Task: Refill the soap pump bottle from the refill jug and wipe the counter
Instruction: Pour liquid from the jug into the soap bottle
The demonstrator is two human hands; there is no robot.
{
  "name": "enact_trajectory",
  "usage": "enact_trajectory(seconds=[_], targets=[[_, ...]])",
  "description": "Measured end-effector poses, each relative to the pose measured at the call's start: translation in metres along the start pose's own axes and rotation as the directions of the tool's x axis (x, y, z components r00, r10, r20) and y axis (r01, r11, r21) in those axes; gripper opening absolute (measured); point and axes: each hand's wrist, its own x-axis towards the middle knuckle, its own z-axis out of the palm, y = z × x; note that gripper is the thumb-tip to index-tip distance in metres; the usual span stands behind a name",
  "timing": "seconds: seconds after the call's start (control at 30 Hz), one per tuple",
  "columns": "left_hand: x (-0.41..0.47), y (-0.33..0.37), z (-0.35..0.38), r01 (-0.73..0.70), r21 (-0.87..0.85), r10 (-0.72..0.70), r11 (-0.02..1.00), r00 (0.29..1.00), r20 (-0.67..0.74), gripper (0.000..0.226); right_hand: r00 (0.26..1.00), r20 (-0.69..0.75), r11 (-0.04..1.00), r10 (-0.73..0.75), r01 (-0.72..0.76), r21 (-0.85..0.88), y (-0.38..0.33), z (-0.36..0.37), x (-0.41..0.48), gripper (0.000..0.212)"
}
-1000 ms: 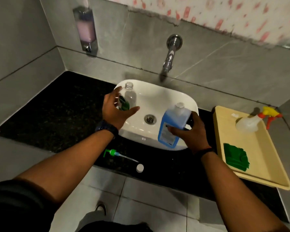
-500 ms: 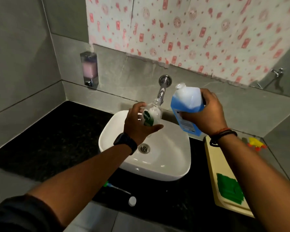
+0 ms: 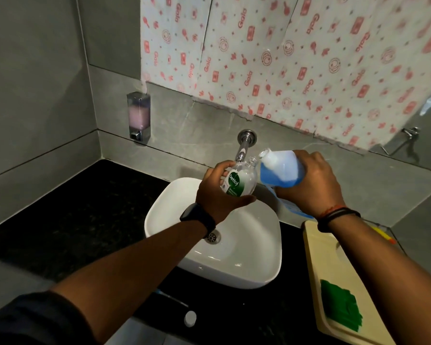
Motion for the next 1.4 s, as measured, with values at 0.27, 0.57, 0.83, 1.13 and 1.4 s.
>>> enact_trajectory(seconds=[0.27, 0.57, 0.83, 1.13, 1.4], targets=[[-0.004, 0.006, 0.005, 0.023, -0.012, -0.023, 1.0, 0.999, 0.04, 0.085, 1.0, 0.01, 0.998, -0.019, 0.019, -0.06, 0.0, -0.009, -0.003, 0.076], [-0.009, 0.012, 0.003, 0.061, -0.037, -0.059, 0.997, 0.997, 0.051, 0.083, 0.999, 0.017, 0.986, -0.034, 0.036, -0.161, -0.004, -0.018, -0.006, 0.076], [-0.012, 0.016, 0.002, 0.078, -0.018, -0.076, 0.997, 0.995, 0.069, 0.086, 0.998, 0.035, 0.972, -0.047, 0.054, -0.229, -0.008, -0.025, -0.01, 0.078], [-0.013, 0.02, 0.003, 0.087, -0.007, -0.086, 0.996, 0.994, 0.062, 0.084, 0.998, 0.046, 0.96, -0.047, 0.058, -0.273, -0.006, -0.028, -0.008, 0.08], [-0.015, 0.022, 0.005, 0.09, -0.015, -0.089, 0.996, 0.995, 0.052, 0.083, 0.997, 0.052, 0.951, -0.058, 0.071, -0.3, -0.005, -0.032, -0.009, 0.081]])
